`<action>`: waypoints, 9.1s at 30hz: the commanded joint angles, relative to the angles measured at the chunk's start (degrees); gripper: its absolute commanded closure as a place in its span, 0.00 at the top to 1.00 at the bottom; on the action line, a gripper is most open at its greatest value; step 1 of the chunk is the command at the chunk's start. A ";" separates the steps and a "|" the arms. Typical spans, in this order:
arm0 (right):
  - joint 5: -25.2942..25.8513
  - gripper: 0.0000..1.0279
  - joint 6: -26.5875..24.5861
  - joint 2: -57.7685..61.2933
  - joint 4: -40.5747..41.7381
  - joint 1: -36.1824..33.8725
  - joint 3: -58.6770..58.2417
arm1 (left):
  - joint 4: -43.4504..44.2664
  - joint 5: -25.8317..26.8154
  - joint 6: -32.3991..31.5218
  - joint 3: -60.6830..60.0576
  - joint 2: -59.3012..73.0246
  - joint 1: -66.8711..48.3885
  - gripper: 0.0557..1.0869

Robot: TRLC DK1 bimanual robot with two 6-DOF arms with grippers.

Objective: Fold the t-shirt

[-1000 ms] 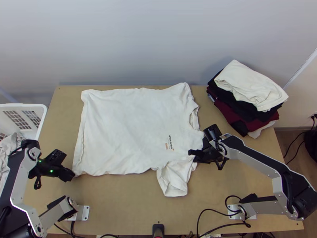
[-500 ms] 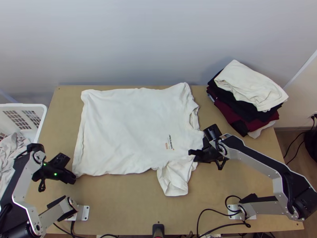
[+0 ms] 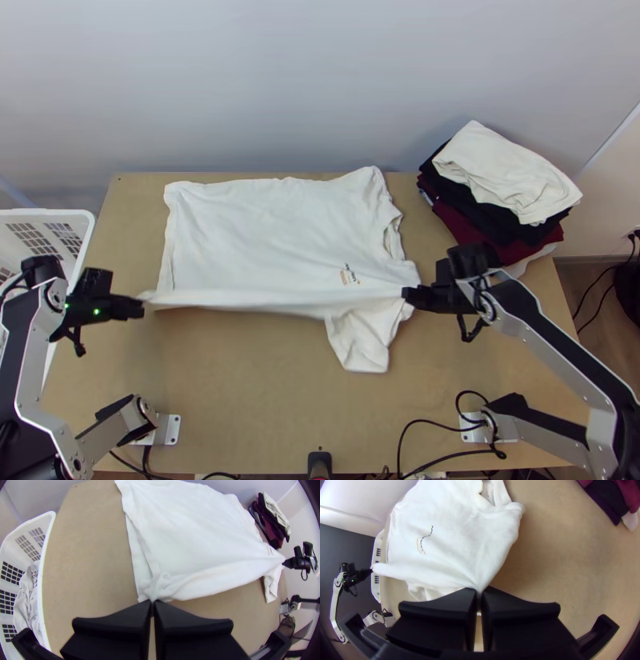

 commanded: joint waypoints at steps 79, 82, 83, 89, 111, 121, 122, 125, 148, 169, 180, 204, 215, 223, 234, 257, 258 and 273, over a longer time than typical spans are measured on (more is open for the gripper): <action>7.26 0.03 -14.29 -23.49 -0.48 2.16 17.39 | 21.28 -25.09 -49.29 -3.42 -38.71 -22.27 0.04; 6.29 0.03 -13.59 -21.38 5.94 2.95 6.93 | 25.68 -24.39 -48.85 -10.89 -37.65 -23.06 0.04; 6.29 0.03 -13.50 -19.89 7.70 3.48 4.91 | 27.52 -24.30 -48.58 -12.39 -36.69 -23.15 0.04; 4.45 0.03 -12.27 -6.09 13.41 3.57 4.82 | 36.14 -23.86 -48.23 -15.46 -22.71 -24.73 0.04; 1.46 0.03 -13.15 37.15 12.88 -4.25 35.58 | 52.48 -23.68 -45.51 10.55 33.01 -20.95 0.04; 1.46 0.03 -12.10 54.91 1.46 -7.59 61.33 | 47.74 -23.68 -45.95 26.46 46.19 -20.95 0.04; 1.46 0.03 -11.83 56.40 0.49 -7.68 63.53 | 47.56 -23.68 -45.95 27.78 47.07 -21.04 0.04; 1.55 0.03 -10.69 60.62 -2.59 -8.03 70.47 | 44.84 -23.68 -46.30 32.53 50.06 -20.95 0.04; 1.63 0.03 -17.37 63.26 -17.70 -9.00 82.60 | 16.54 -16.04 -50.08 44.39 46.54 -20.34 0.04; 2.42 0.03 -21.06 50.07 -17.44 -8.91 65.46 | 25.24 -12.96 -49.64 17.67 28.97 -19.46 0.04; 2.95 0.03 -21.76 40.85 -11.46 -8.38 49.20 | 29.81 -11.47 -49.11 6.51 23.69 -18.93 0.04; 7.79 0.03 -21.41 33.90 4.45 -7.15 24.51 | 34.47 -11.03 -45.77 -7.46 20.27 -16.82 0.04; 10.25 0.72 -19.13 21.95 5.85 -7.07 19.15 | 33.50 -10.24 -43.40 -11.95 5.85 -15.15 0.54; 10.33 0.87 -14.12 6.83 1.55 -6.63 14.05 | 26.91 -4.79 -41.02 -10.98 -1.62 -9.00 0.54; 8.31 0.95 -4.89 -2.40 -17.61 -5.57 6.14 | 17.94 -0.66 -39.62 -7.55 -7.33 -7.68 0.53; -1.00 0.41 -7.88 0.94 -14.63 -10.76 -7.49 | 14.08 -0.48 -39.97 -7.20 -10.67 -8.21 0.53; -1.36 0.41 -8.05 1.73 -14.71 -11.20 -7.57 | 13.90 -0.48 -39.88 -7.20 -10.76 -8.21 0.53; -4.17 0.25 -12.27 7.27 -12.52 -11.46 -10.56 | 11.35 -0.57 -38.65 -6.76 -11.02 -7.86 0.53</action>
